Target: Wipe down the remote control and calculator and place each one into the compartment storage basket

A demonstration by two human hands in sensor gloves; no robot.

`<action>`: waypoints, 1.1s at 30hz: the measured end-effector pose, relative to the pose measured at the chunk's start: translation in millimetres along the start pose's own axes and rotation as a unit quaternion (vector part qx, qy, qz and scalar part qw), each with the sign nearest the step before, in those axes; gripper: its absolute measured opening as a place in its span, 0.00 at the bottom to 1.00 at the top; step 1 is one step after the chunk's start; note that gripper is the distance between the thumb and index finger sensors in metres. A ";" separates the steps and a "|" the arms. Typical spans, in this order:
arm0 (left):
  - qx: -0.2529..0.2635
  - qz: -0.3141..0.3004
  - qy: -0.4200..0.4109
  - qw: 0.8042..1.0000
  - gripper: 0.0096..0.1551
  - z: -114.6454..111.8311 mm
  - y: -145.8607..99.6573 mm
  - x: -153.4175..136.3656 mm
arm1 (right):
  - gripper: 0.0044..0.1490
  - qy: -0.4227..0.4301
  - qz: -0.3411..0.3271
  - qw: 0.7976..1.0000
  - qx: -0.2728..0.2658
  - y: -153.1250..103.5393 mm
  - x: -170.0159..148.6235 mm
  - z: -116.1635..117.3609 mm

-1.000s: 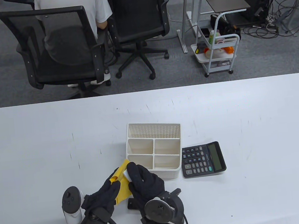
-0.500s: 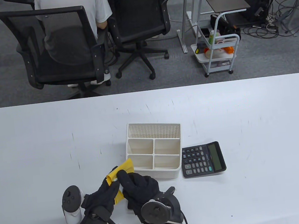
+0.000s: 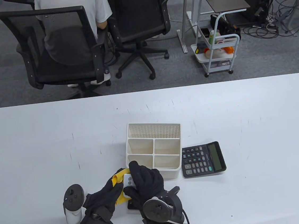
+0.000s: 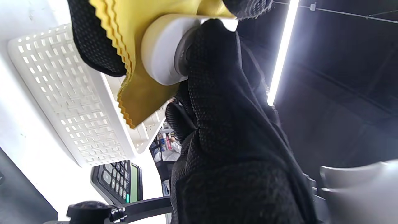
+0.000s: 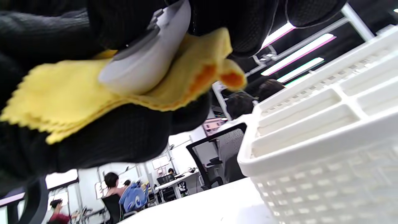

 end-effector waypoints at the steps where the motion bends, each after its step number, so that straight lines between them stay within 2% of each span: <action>1: 0.001 -0.009 0.003 1.000 0.31 -0.7 -0.2 1.5 | 0.49 0.020 0.025 0.999 0.003 0.8 -4.8 -0.2; 4: -0.009 -0.032 0.011 0.999 0.30 -2.4 -0.7 8.7 | 0.48 0.060 0.076 0.995 0.011 0.9 -15.2 0.2; 10: -0.007 -0.052 0.061 0.997 0.30 -5.9 -3.0 14.3 | 0.48 0.085 0.091 0.992 0.009 2.2 -17.5 2.8; 14: -0.005 -0.047 0.060 0.997 0.31 -7.8 -2.2 12.5 | 0.46 0.063 0.072 0.995 -0.009 0.1 -11.4 0.2; 17: -0.001 -0.037 0.078 0.996 0.32 -8.4 -2.0 10.8 | 0.45 0.027 0.035 0.998 -0.041 0.1 -2.6 -6.5; 21: -0.010 -0.026 0.091 0.995 0.32 -9.6 -1.7 10.1 | 0.45 0.008 0.023 0.997 -0.077 2.1 -2.2 -14.6; 29: -0.012 -0.045 0.082 0.996 0.31 -11.7 -3.2 15.1 | 0.42 -0.006 0.037 0.996 -0.082 2.6 -10.4 -15.9; 33: 0.002 -0.043 0.049 0.998 0.32 -6.3 -3.4 13.1 | 0.39 0.018 0.007 0.996 -0.091 2.0 -2.7 -17.2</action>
Point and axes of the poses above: the tracker on the back of each hand, its own x axis roughly to the thumb side, its own y axis roughly from the wrist to the fingertips, z = x × y, the point moved 1 cm from there along y, roughly from the wrist to the fingertips, and after that the axes turned 12 degrees about -y, right-handed, at the moved point
